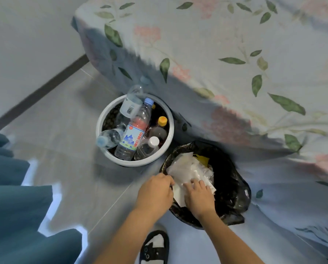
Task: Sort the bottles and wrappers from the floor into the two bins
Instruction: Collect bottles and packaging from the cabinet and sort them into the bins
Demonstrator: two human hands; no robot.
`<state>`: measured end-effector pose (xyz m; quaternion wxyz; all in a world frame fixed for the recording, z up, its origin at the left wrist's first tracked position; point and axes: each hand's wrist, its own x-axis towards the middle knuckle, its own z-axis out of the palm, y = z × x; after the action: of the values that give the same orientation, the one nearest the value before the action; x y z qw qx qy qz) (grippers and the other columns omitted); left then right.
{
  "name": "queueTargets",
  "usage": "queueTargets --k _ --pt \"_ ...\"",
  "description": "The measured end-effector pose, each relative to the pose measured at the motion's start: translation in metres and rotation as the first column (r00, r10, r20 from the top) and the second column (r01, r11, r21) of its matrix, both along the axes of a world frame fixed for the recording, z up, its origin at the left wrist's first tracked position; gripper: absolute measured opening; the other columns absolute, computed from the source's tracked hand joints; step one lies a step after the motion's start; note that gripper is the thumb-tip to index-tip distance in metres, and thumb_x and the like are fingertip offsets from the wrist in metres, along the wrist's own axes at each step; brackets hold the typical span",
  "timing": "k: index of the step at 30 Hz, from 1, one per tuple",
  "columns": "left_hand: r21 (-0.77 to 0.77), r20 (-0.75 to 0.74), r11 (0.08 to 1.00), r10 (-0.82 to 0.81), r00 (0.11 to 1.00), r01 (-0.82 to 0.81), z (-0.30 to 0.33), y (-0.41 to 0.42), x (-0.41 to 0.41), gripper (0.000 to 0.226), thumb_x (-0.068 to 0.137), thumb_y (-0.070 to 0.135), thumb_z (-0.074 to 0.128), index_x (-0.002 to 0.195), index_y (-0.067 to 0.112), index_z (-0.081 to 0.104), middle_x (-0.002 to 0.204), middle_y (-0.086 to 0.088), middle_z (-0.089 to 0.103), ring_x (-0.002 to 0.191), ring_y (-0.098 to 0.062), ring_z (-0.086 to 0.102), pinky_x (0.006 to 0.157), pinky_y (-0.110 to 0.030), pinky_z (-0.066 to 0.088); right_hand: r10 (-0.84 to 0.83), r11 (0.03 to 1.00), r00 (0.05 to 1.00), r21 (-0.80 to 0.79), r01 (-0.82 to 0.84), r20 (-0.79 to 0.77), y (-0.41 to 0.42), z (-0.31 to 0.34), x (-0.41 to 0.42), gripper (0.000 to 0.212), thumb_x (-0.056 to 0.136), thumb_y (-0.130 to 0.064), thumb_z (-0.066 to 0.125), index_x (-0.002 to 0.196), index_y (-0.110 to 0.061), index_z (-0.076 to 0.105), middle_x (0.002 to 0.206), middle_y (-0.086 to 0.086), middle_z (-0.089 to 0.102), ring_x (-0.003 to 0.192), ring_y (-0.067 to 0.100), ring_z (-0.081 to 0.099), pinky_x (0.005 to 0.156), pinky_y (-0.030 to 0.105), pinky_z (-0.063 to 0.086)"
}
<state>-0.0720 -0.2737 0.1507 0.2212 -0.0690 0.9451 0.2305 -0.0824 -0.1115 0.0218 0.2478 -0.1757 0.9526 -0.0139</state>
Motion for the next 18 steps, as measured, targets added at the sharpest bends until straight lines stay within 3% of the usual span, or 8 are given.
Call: queueTargets --k 3,7,11,13,15,16,18 --pt "-0.034 -0.017 0.996 -0.086 0.996 0.085 -0.006 0.006 0.000 0.030 0.091 0.020 0.043 0.117 0.026 0.057 0.120 0.003 0.058 0.113 -0.018 0.051 0.091 -0.032 0.041 0.026 0.998 0.983 0.050 -0.036 0.184 -0.003 -0.006 0.002 0.051 0.091 -0.028 0.045 0.140 -0.021 0.035 0.142 0.006 0.033 0.125 0.027 0.036 0.100 0.038 0.037" --pt "-0.144 0.040 0.964 -0.222 0.974 0.226 -0.008 0.014 0.003 0.030 0.093 0.017 0.041 0.119 0.020 0.056 0.122 -0.002 0.055 0.115 -0.023 0.048 0.091 -0.035 0.041 0.032 0.992 0.919 0.100 -0.078 0.392 -0.009 -0.012 -0.007 0.065 0.090 -0.016 0.047 0.149 -0.023 0.021 0.159 -0.001 0.007 0.139 0.026 0.019 0.104 0.038 0.038" --pt "-0.219 0.089 0.916 -0.324 0.942 0.336 -0.006 0.014 0.004 0.030 0.088 0.013 0.048 0.116 0.016 0.058 0.115 -0.007 0.058 0.111 -0.028 0.052 0.086 -0.037 0.043 -0.077 0.996 0.870 0.069 0.050 0.487 -0.009 -0.010 -0.026 0.050 0.089 -0.013 0.046 0.138 -0.022 0.042 0.142 0.007 0.036 0.131 0.028 0.035 0.101 0.041 0.043" --pt "-0.213 0.098 0.900 -0.366 0.925 0.379 0.000 0.013 0.003 0.022 0.068 0.019 0.070 0.090 0.019 0.067 0.088 -0.004 0.065 0.085 -0.024 0.064 0.066 -0.035 0.050 -0.134 0.991 0.842 0.048 0.128 0.522 -0.007 -0.007 -0.032 0.046 0.088 -0.017 0.046 0.133 -0.024 0.048 0.133 0.010 0.048 0.124 0.029 0.046 0.097 0.039 0.045" --pt "-0.217 0.083 0.893 -0.384 0.919 0.393 0.006 0.015 0.006 0.029 0.043 0.021 0.082 0.067 0.023 0.066 0.065 0.003 0.062 0.061 -0.018 0.063 0.048 -0.029 0.047 -0.153 0.984 0.834 0.000 0.181 0.530 -0.003 0.000 -0.033 0.042 0.090 -0.019 0.042 0.131 -0.024 0.051 0.134 0.008 0.053 0.122 0.028 0.051 0.097 0.037 0.046" --pt "-0.204 0.083 0.900 -0.376 0.923 0.385 0.010 0.015 0.009 0.028 0.048 0.021 0.081 0.071 0.022 0.066 0.069 0.002 0.063 0.065 -0.019 0.063 0.052 -0.029 0.047 -0.159 0.978 0.836 -0.030 0.204 0.525 0.000 0.008 -0.031 0.041 0.091 -0.019 0.040 0.130 -0.022 0.052 0.133 0.007 0.055 0.121 0.028 0.052 0.096 0.036 0.045" --pt "-0.198 0.091 0.910 -0.353 0.931 0.364 0.029 0.021 0.013 0.025 0.077 0.015 0.064 0.102 0.017 0.063 0.100 -0.005 0.062 0.096 -0.026 0.059 0.075 -0.034 0.046 -0.153 0.970 0.864 -0.094 0.224 0.480 0.006 0.029 -0.023 0.038 0.090 -0.016 0.039 0.123 -0.018 0.058 0.122 0.010 0.061 0.113 0.031 0.057 0.088 0.034 0.047"
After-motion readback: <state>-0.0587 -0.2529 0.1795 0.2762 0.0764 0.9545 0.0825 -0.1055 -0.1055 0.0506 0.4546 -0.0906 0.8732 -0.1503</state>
